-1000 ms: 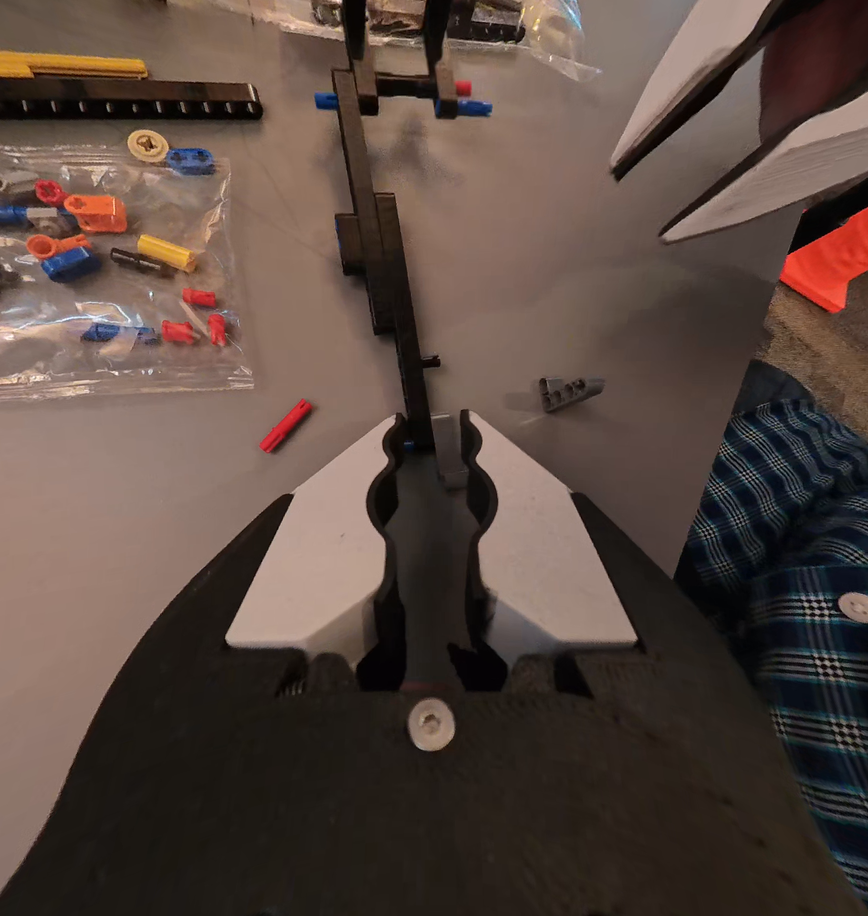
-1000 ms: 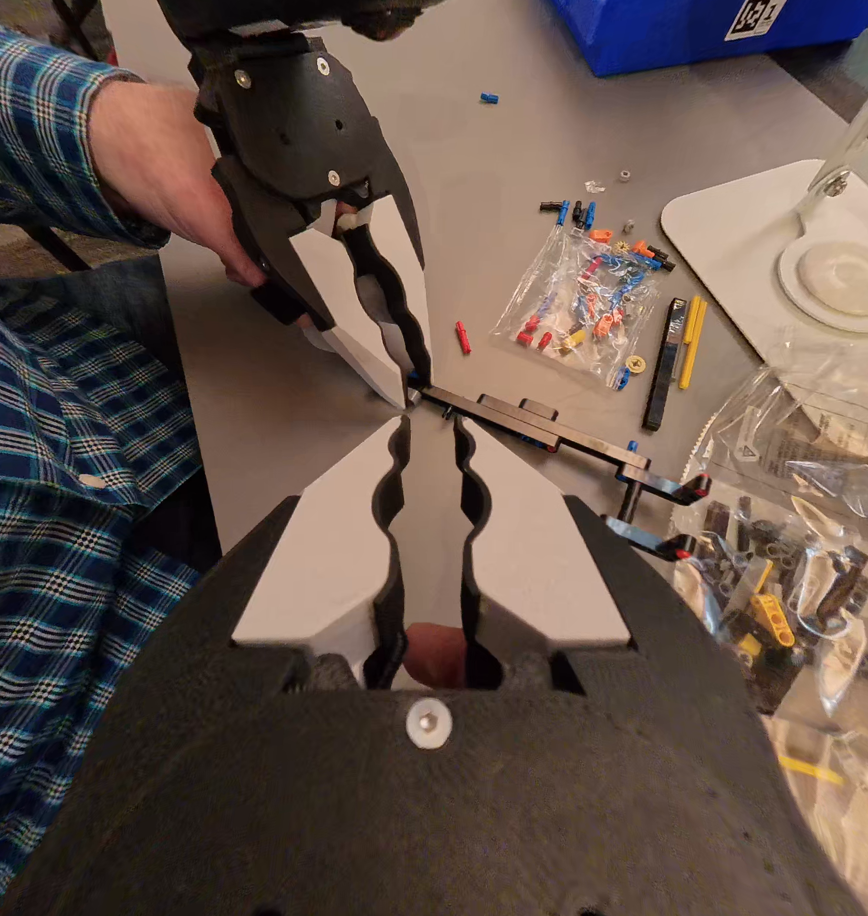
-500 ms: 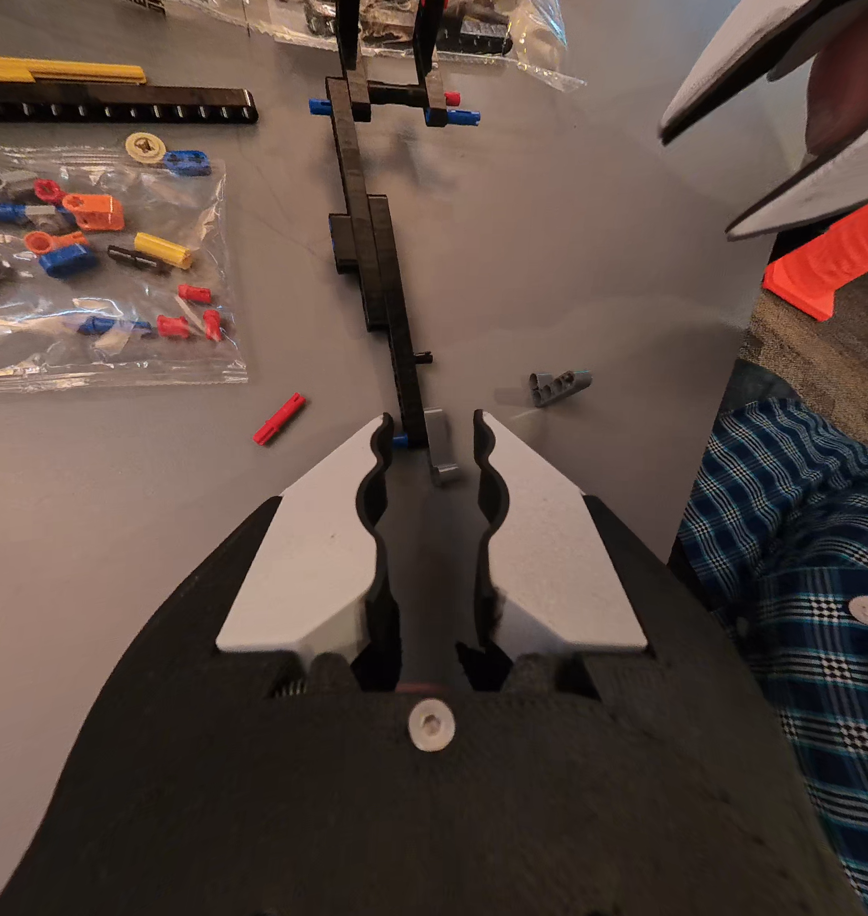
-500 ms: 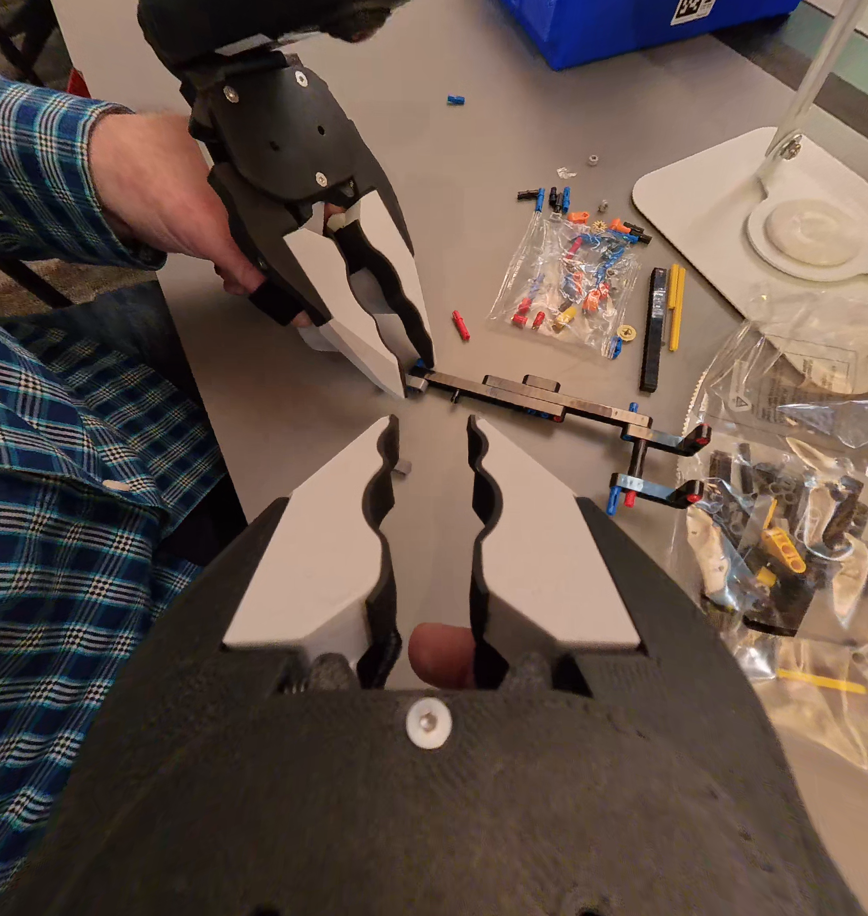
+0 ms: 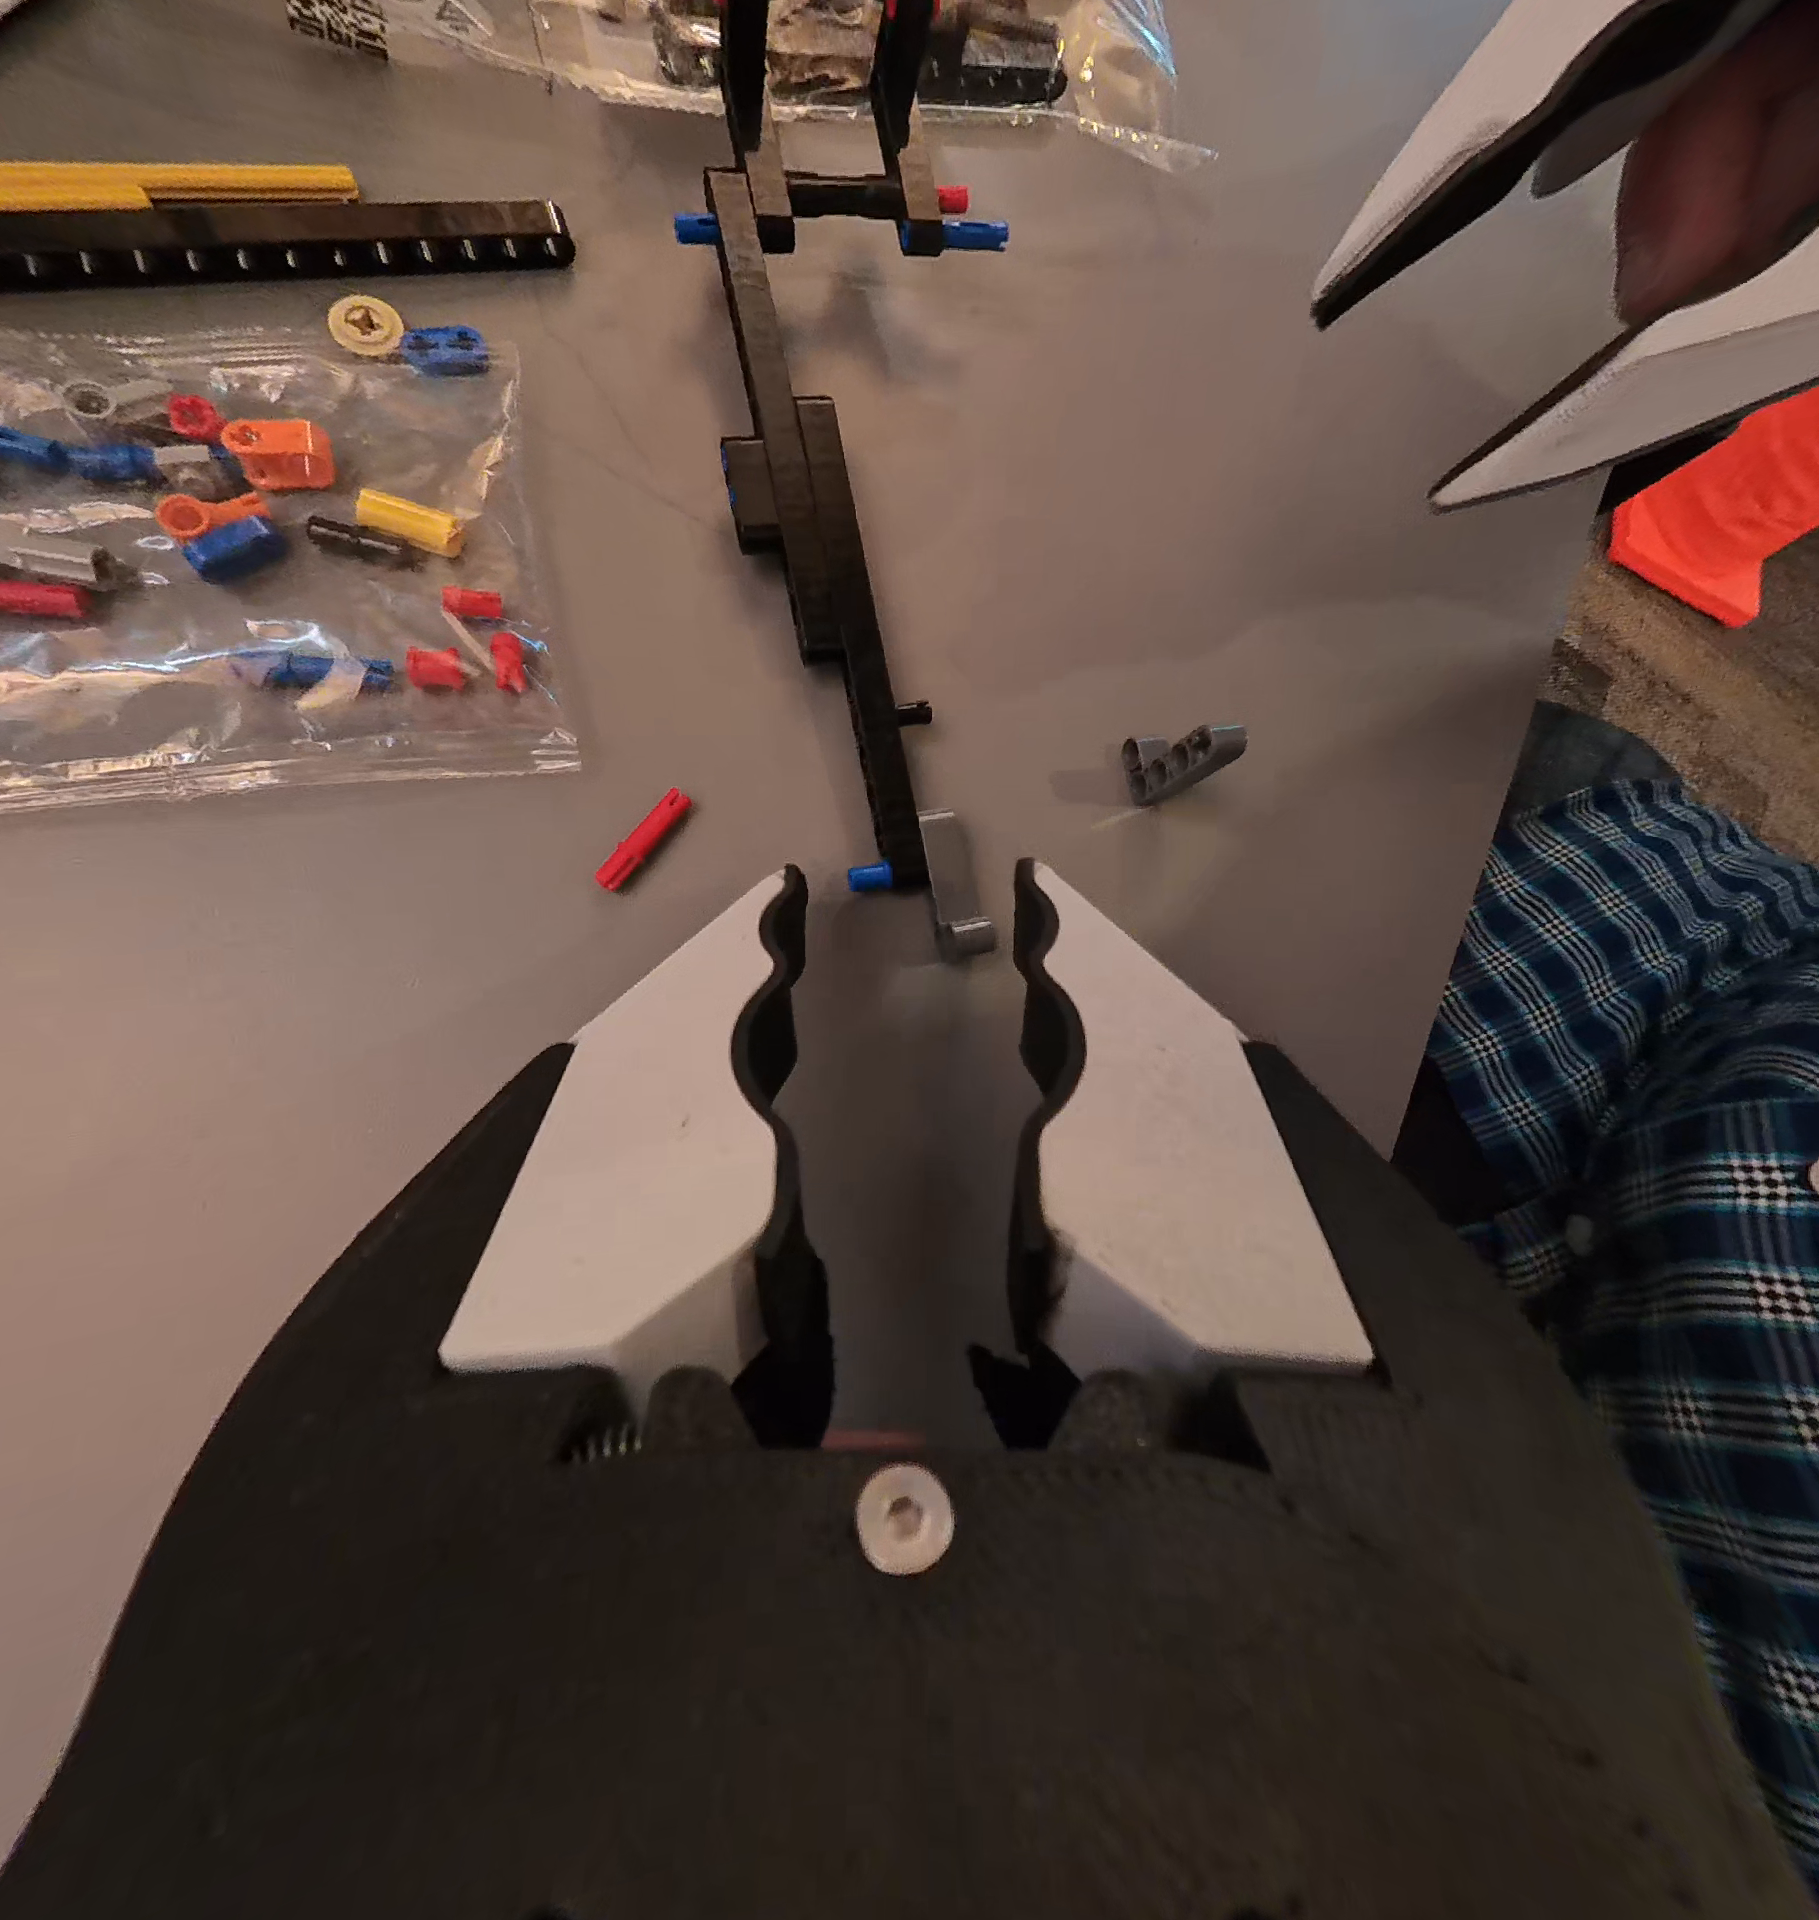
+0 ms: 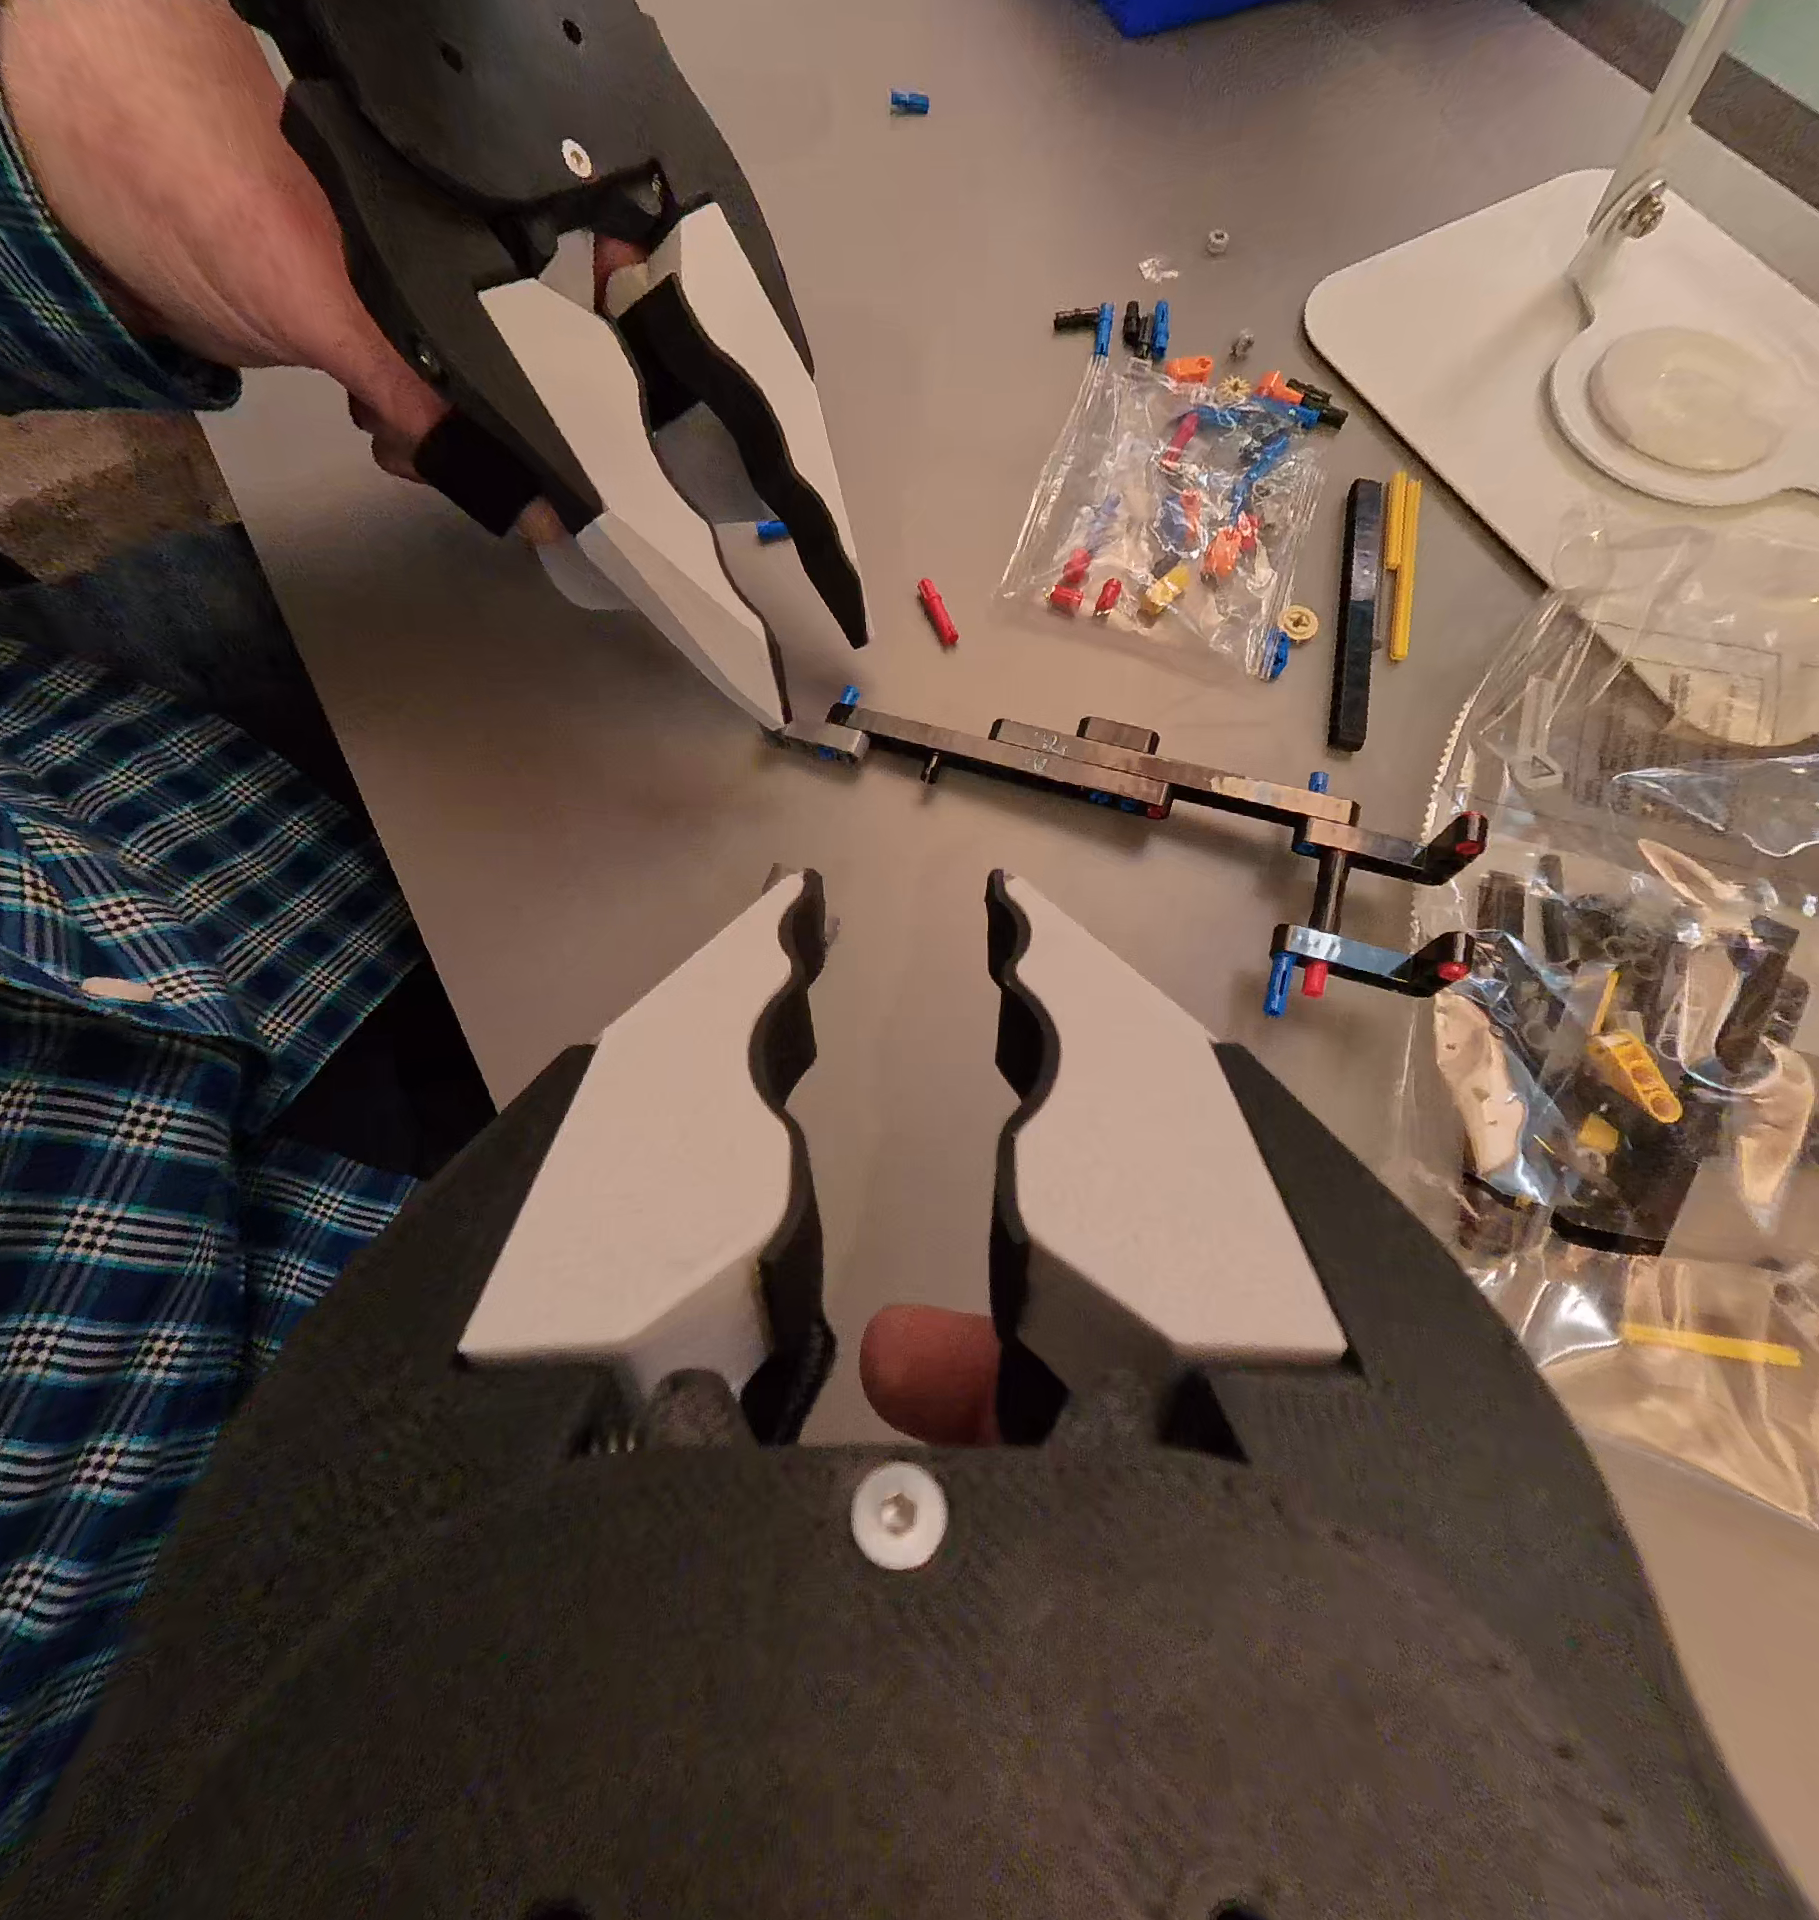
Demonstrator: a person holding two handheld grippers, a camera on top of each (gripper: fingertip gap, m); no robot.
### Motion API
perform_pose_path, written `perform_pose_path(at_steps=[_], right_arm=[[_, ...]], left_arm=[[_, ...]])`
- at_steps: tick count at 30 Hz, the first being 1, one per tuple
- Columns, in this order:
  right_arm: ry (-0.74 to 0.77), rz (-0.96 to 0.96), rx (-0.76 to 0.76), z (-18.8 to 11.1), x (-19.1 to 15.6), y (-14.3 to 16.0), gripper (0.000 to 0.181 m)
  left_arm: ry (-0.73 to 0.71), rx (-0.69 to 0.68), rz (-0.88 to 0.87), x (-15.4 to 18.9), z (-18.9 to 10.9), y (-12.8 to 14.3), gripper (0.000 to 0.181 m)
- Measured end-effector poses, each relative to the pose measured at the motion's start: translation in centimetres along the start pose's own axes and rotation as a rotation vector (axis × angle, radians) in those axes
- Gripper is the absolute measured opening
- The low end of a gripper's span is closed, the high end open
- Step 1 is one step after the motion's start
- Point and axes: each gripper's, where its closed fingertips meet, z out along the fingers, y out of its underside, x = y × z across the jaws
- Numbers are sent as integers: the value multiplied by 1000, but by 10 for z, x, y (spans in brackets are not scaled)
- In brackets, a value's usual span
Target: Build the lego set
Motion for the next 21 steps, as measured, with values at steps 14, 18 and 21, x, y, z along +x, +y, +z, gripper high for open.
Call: perform_pose_path(at_steps=[14,18,21], right_arm=[[-9,35,-24,8,3,11,34],[-19,70,-6,12,0,3,34],[-24,97,29,13,-3,-9,34]], left_arm=[[-43,3,45,3,11,0,35],[-50,1,45,1,12,2,34],[-45,5,40,1,12,2,32]])
